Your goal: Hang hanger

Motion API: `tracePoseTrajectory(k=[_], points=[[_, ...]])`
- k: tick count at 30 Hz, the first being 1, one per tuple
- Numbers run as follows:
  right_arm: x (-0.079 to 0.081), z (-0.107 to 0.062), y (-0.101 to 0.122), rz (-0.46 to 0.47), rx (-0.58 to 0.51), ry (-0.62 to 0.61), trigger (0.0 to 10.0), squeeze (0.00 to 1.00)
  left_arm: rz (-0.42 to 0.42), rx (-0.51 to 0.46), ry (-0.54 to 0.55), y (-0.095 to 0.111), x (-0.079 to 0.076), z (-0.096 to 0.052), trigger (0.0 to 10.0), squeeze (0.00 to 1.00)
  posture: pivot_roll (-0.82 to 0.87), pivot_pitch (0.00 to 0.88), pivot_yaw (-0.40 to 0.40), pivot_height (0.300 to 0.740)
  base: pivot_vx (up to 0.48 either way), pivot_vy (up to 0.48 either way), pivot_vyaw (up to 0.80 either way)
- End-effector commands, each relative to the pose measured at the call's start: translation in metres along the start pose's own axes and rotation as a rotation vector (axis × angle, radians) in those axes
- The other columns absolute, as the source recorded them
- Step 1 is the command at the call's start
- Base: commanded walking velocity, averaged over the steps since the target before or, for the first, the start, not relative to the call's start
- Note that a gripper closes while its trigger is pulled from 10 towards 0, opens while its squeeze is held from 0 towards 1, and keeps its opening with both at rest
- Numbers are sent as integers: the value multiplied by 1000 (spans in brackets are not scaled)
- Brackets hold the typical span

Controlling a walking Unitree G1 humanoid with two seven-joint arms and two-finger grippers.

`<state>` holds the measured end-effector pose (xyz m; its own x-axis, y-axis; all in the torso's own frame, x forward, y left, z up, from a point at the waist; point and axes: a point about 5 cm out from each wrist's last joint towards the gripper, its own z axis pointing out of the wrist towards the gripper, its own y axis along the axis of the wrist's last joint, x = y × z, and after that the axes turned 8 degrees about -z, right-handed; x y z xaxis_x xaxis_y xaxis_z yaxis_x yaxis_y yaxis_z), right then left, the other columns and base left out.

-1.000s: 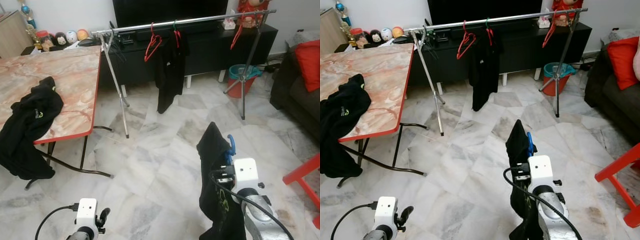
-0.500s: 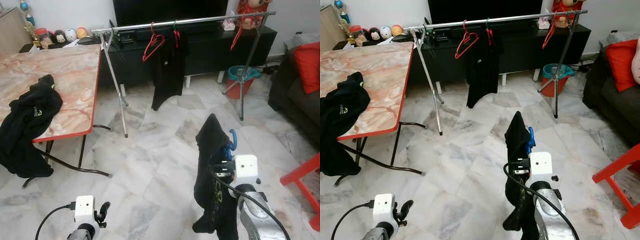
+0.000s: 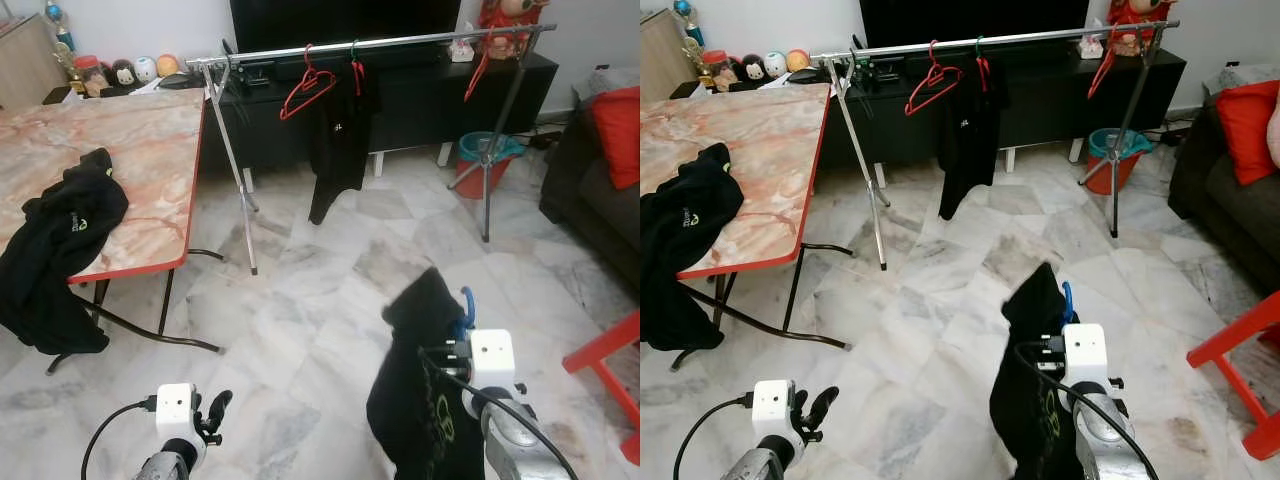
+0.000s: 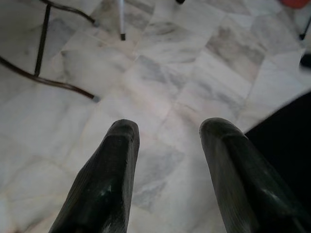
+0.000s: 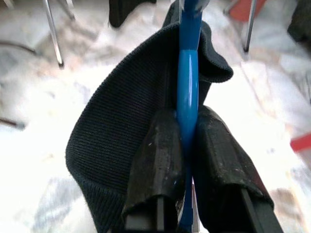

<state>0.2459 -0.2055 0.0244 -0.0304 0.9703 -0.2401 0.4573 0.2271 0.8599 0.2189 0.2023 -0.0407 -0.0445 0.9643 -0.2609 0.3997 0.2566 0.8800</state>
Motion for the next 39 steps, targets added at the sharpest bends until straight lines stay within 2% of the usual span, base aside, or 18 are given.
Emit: tracePoseTrajectory(k=[1,2,4,5,7,10,13,16,20,22,27,36,37,38,39], points=[[0,2,8,3,-29,4,10000,0,26,-115,-54,26,-14,15,10000,0,-195,0,20,740,0,0,0],[0,2,8,3,-29,4,10000,0,26,-115,-54,26,-14,15,10000,0,-195,0,20,740,0,0,0],[0,4,9,15,-31,4,10000,0,80,-358,-145,96,-50,43,10000,0,-199,0,19,740,0,0,0],[0,5,12,27,-40,0,10000,0,97,-469,-194,132,-71,49,10000,0,-205,0,21,740,0,0,0],[1,7,15,36,-46,6,10000,0,92,-491,-211,139,-76,49,10000,0,-206,0,24,740,0,0,0],[4,9,12,33,-19,26,10000,0,74,-522,-233,145,-81,48,10000,0,-209,0,25,740,0,0,0],[3,7,12,42,-36,18,10000,0,87,-523,-270,148,-88,48,10000,0,-207,0,28,740,0,0,0],[3,6,18,53,-82,10,10000,0,101,-488,-293,148,-93,46,10000,0,-215,0,30,740,0,0,0],[1,3,25,47,-139,21,10000,0,135,-398,-323,137,-93,46,10000,0,-220,0,37,740,0,0,0],[2,2,26,27,-156,59,10000,0,146,-309,-395,128,-95,46,10000,0,-219,0,42,740,0,0,0],[4,-3,33,-5,-188,132,10000,0,175,-205,-527,123,-101,44,10000,0,-226,0,52,740,0,0,0],[17,-7,43,-65,-210,249,10000,0,160,-137,-738,143,-129,47,10000,0,-211,0,51,740,0,0,0],[18,-5,43,-79,-201,248,10000,0,163,-125,-762,145,-130,47,10000,51,-211,0,51,740,0,0,0],[18,-3,44,-89,-198,242,10000,0,164,-117,-782,146,-131,46,10000,255,-207,0,50,740,0,0,0],[18,-1,46,-90,-199,231,10000,0,165,-110,-803,148,-132,46,10000,576,-206,0,50,740,0,0,0]])
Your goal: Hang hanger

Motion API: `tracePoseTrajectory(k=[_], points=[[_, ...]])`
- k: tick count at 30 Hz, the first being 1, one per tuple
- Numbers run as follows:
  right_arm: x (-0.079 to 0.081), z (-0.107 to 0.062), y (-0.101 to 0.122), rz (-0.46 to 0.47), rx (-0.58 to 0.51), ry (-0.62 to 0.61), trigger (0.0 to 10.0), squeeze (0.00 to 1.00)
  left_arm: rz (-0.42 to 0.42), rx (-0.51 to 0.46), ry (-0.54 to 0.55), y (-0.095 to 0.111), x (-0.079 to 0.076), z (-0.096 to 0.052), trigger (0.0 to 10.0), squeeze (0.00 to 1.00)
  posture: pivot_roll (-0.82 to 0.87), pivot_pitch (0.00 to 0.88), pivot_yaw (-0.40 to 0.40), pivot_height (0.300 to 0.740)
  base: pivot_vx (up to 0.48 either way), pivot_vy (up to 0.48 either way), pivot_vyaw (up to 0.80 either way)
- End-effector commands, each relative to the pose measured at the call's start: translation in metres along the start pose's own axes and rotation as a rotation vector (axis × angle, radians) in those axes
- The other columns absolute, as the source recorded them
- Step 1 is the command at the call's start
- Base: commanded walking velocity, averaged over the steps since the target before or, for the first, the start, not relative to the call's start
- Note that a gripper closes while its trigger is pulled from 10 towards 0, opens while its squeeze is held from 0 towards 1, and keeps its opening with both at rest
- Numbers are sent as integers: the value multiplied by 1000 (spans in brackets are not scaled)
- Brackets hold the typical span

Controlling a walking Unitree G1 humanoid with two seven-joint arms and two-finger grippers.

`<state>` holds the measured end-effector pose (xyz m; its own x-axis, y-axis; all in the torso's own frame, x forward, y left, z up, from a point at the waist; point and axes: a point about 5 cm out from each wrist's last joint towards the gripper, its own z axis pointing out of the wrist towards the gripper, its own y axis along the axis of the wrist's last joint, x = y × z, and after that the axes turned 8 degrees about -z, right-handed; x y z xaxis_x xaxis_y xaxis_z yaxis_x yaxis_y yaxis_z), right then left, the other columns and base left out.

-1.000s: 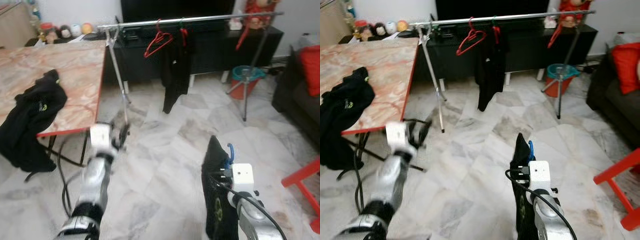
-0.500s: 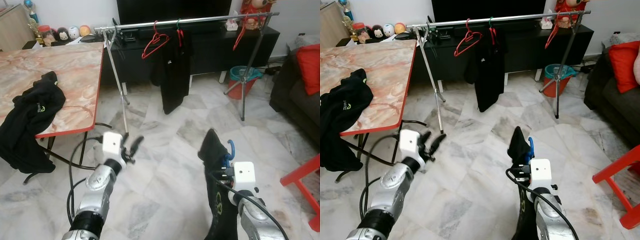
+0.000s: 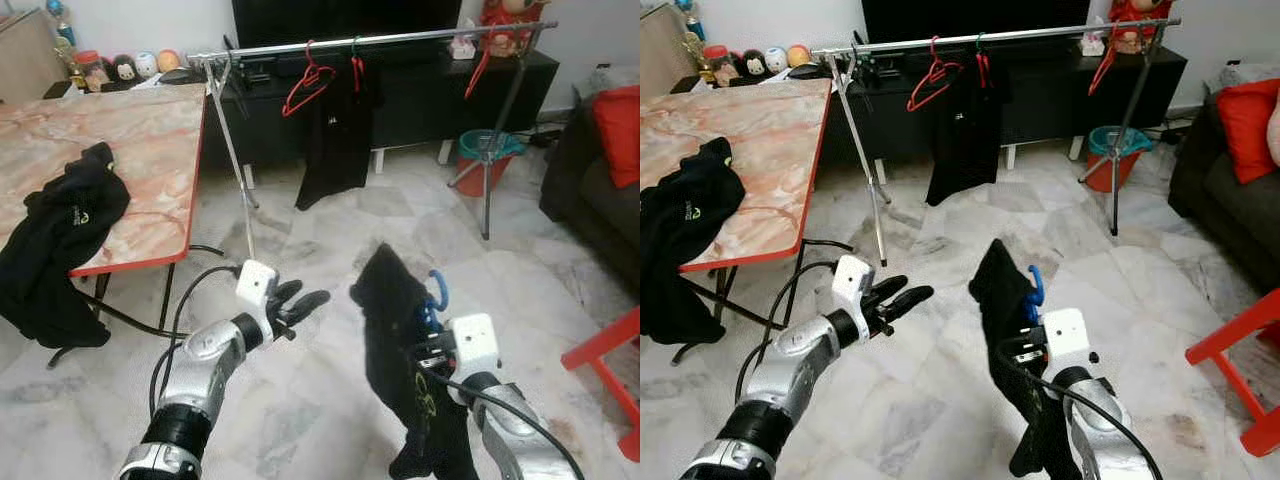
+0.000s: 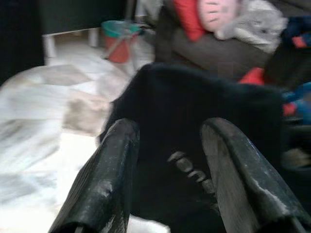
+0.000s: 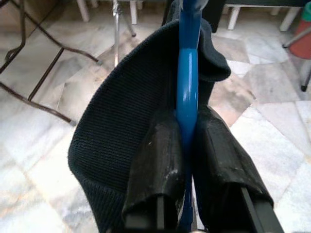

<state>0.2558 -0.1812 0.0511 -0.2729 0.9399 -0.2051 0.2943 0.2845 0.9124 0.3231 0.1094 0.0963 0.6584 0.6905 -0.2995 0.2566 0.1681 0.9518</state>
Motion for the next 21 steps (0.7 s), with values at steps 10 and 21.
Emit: tracePoseTrajectory(k=[10,21], points=[[-3,15,48,-27,-155,-24,10000,0,38,57,-139,12,-20,12,10000,1000,-207,0,42,740,0,0,0],[12,18,59,-62,-173,41,10000,0,49,74,-55,15,-20,20,10000,0,-203,0,42,740,0,0,0]])
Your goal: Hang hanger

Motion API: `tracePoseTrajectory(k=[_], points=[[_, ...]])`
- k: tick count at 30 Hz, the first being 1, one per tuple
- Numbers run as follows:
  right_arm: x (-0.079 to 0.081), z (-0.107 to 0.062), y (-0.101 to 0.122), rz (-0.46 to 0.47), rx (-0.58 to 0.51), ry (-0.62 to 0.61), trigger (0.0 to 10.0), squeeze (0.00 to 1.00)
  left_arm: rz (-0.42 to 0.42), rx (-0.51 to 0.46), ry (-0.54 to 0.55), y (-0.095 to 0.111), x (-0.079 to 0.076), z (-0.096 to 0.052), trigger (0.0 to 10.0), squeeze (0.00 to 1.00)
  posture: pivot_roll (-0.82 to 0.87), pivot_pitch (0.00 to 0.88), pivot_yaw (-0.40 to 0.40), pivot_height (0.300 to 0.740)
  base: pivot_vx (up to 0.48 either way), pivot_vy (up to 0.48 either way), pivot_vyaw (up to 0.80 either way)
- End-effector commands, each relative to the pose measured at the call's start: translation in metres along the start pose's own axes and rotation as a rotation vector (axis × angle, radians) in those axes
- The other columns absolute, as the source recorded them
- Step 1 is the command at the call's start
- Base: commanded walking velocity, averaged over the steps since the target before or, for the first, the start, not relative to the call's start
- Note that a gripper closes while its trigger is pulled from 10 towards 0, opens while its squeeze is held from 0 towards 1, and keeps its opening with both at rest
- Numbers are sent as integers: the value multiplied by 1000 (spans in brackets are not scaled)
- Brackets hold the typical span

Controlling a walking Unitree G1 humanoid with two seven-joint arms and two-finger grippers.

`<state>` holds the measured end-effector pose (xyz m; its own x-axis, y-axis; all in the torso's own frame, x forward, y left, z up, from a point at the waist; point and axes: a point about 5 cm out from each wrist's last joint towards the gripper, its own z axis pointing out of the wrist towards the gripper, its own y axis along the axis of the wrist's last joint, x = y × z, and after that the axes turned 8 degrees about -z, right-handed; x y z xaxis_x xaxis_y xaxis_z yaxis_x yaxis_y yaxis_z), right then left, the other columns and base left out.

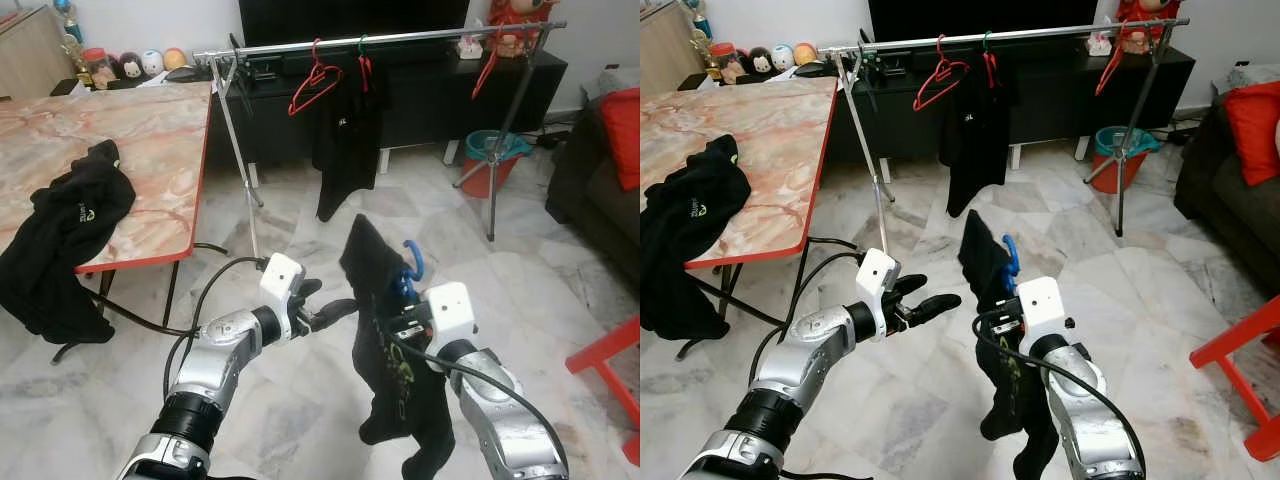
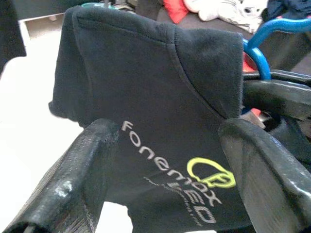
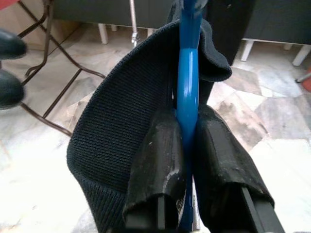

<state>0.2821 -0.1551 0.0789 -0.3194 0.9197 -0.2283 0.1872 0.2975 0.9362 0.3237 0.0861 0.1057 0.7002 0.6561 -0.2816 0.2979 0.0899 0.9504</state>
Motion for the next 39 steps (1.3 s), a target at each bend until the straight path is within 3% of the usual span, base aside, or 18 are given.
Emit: tracePoseTrajectory(k=[1,9,10,11,21,24,26,31,34,39], points=[[0,1,19,-25,-68,2,10000,0,23,-14,-3,11,-1,4,10000,0,-203,0,42,740,0,0,0],[3,2,26,-76,-75,8,10000,0,49,-17,8,25,-3,11,10000,0,-207,0,48,740,0,0,0],[3,2,27,-85,-75,9,10000,0,52,-13,5,25,-4,11,10000,173,-207,0,48,740,0,0,0],[3,4,28,-97,-71,-3,10000,0,57,-3,-1,26,-5,12,10000,1000,-205,0,48,740,0,0,0],[7,8,36,-114,-68,-48,10000,0,76,22,5,30,-9,15,10000,1000,-204,0,54,740,0,0,0],[16,8,42,-108,-97,-9,10000,0,75,20,-3,33,-12,18,10000,1000,-204,0,55,740,0,0,0],[19,8,43,-109,-106,7,10000,0,78,20,2,32,-13,18,10000,0,-204,0,55,740,0,0,0],[13,6,37,-107,-78,-12,10000,0,61,6,61,25,-6,14,10000,0,-206,0,53,740,0,0,0],[-6,2,16,-76,35,-113,10000,0,63,28,161,11,14,-6,10000,0,-206,0,49,740,0,0,0],[-14,-1,-1,-55,105,-117,10000,0,70,22,265,5,30,-22,10000,0,-199,0,47,740,0,0,0]])
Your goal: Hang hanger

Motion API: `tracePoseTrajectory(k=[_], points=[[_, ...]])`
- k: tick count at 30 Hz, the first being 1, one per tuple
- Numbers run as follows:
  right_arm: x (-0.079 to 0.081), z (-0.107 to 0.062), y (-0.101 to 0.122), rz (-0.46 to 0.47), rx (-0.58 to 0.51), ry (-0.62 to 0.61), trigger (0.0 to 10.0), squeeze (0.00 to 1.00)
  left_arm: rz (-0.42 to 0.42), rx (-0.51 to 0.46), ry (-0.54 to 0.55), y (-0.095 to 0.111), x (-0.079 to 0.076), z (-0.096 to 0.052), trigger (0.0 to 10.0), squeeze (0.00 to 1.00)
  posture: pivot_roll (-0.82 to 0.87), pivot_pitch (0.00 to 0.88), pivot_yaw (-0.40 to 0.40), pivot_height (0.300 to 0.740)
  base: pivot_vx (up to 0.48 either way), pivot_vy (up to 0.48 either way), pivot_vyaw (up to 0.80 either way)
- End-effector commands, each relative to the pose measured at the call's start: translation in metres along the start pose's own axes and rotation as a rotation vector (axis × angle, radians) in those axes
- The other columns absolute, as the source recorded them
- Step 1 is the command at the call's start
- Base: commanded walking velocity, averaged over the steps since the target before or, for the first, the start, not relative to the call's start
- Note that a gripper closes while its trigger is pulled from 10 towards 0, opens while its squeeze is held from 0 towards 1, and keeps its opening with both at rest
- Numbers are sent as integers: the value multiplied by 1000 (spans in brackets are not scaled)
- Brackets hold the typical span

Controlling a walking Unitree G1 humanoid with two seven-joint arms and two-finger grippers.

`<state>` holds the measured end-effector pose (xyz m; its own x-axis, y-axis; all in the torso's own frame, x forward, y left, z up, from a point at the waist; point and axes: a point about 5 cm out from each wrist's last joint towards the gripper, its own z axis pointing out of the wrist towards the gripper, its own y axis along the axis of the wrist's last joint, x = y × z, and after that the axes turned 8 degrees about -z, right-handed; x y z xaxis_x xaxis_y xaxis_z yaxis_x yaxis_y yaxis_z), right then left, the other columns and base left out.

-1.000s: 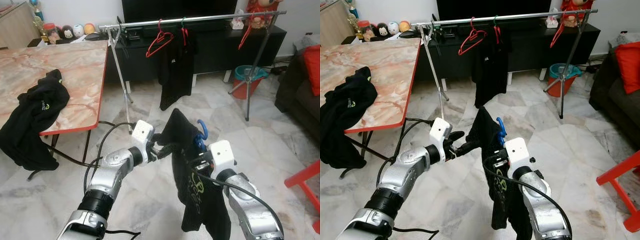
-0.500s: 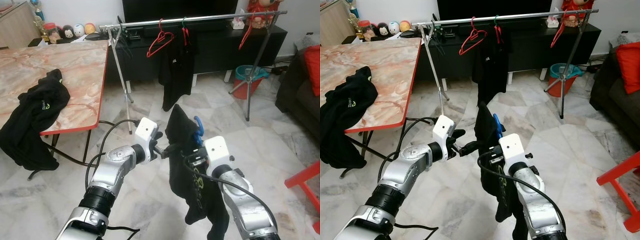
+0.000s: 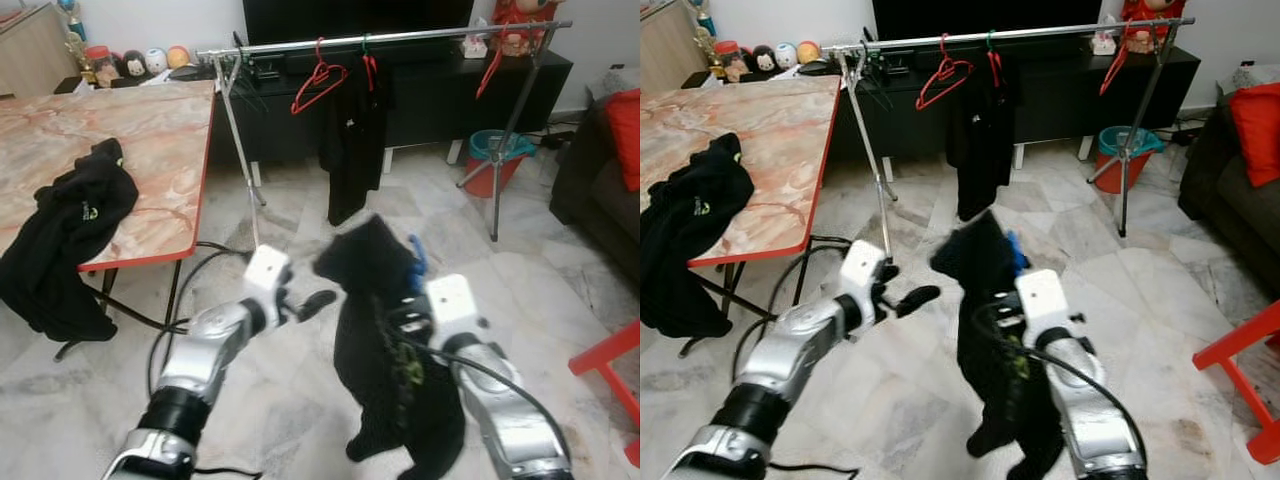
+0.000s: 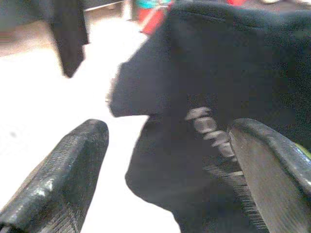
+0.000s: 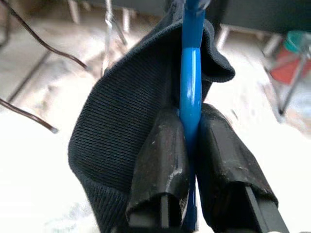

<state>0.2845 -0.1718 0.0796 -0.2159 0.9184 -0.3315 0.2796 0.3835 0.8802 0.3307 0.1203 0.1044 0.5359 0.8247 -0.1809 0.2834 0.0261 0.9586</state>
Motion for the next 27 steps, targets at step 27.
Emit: tracePoseTrajectory(k=[27], points=[[-17,-45,-37,-269,70,810,10000,0,383,313,-202,-74,27,-60,10000,0,-198,0,22,740,0,0,0]])
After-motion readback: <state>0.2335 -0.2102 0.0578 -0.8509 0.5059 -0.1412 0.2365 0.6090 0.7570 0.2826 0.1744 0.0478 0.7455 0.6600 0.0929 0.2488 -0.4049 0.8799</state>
